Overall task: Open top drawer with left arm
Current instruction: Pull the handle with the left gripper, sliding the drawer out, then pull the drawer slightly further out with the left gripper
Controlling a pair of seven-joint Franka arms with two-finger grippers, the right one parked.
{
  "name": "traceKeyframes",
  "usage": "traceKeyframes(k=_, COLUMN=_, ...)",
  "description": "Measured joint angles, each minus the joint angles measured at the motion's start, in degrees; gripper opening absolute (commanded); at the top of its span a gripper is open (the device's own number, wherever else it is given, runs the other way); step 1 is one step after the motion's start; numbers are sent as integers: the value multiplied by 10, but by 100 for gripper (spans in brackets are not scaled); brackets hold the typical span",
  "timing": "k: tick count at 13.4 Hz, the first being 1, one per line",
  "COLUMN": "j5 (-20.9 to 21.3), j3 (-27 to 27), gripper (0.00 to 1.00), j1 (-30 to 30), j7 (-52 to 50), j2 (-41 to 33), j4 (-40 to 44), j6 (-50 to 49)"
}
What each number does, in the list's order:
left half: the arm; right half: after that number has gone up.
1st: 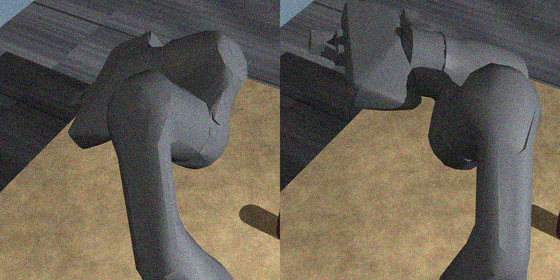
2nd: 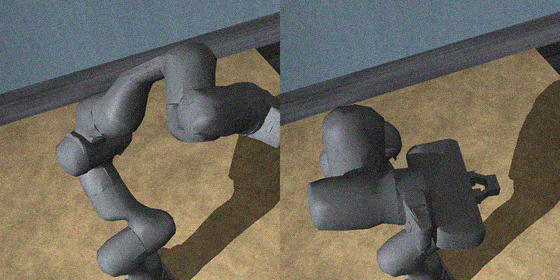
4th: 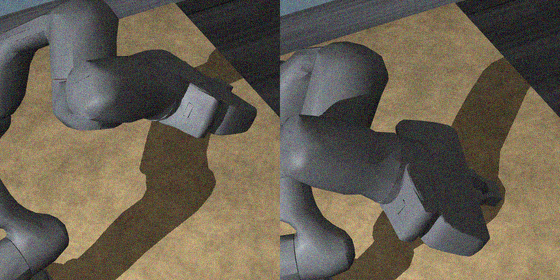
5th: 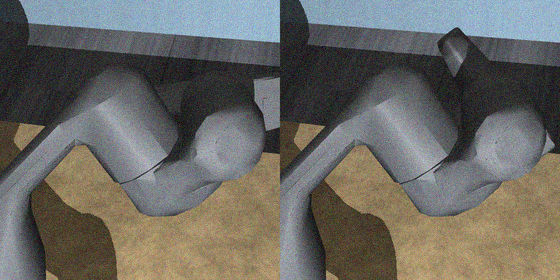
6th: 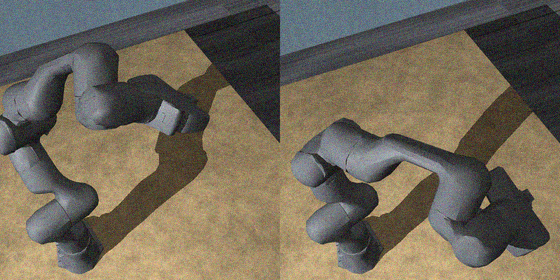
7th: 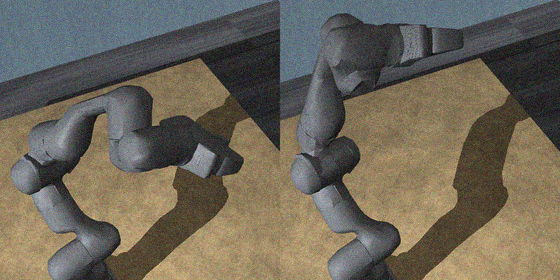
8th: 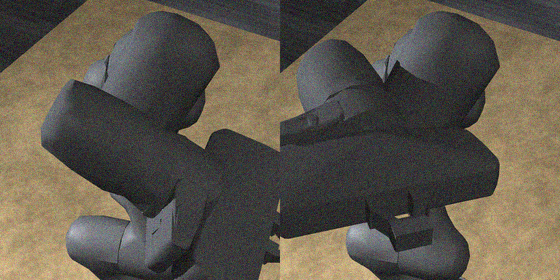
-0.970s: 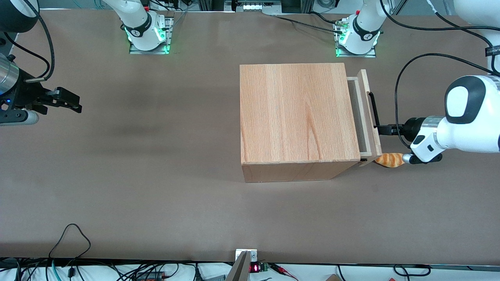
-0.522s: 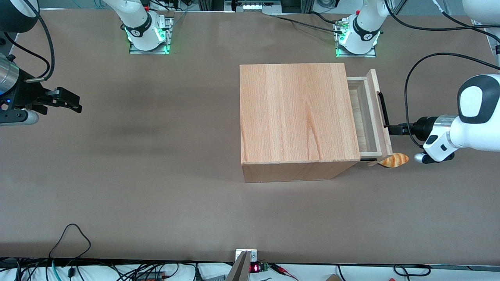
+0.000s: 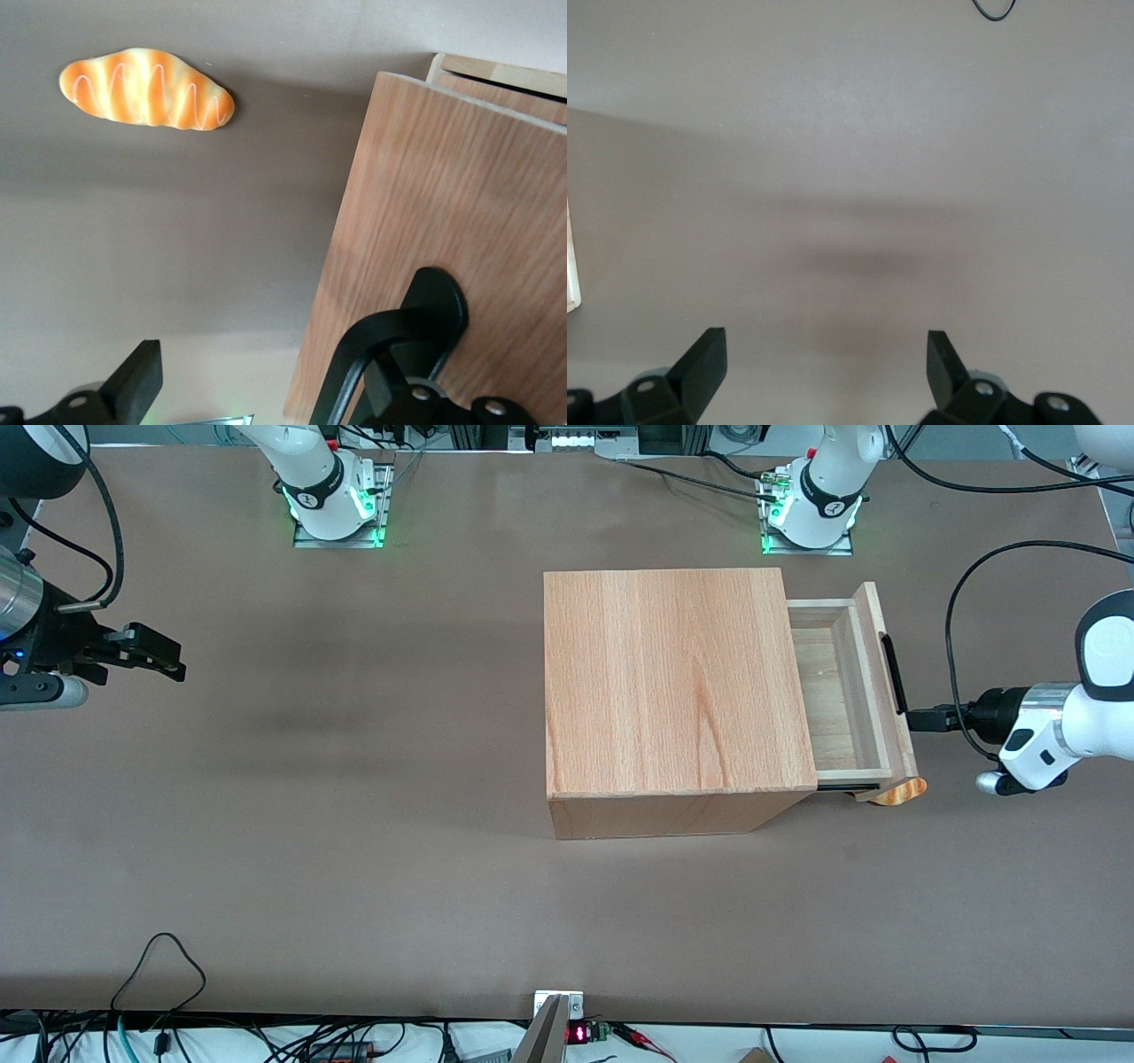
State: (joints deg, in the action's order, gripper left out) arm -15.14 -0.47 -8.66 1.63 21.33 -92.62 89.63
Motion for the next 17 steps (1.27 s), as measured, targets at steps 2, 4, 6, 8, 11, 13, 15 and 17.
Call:
traceKeyframes(k=2, j5=2, j3=0, gripper=100, j1=-4, j7=1, j2=0, j4=0, j6=0)
traceKeyframes(k=4, j5=5, j3=0, gripper=100, j1=-6, j7=1, j2=0, j4=0, j6=0)
traceKeyframes(k=6, j5=16, j3=0, gripper=100, j1=-8, j7=2, j2=0, j4=1, j6=0)
traceKeyframes(k=8, j5=17, j3=0, gripper=100, j1=-11, j7=2, j2=0, j4=1, j6=0)
traceKeyframes(k=11, j5=17, j3=0, gripper=100, j1=-16, j7=2, j2=0, j4=1, j6=-1)
traceKeyframes(k=13, j5=17, j3=-1, gripper=100, j1=-24, j7=3, j2=0, j4=1, j6=-2)
traceKeyframes(k=15, j5=17, j3=-1, gripper=100, j1=-30, j7=4, j2=0, j4=1, j6=-2)
traceKeyframes(k=17, j5=18, j3=-1, gripper=100, j1=-34, j7=5, j2=0, j4=1, j6=-2)
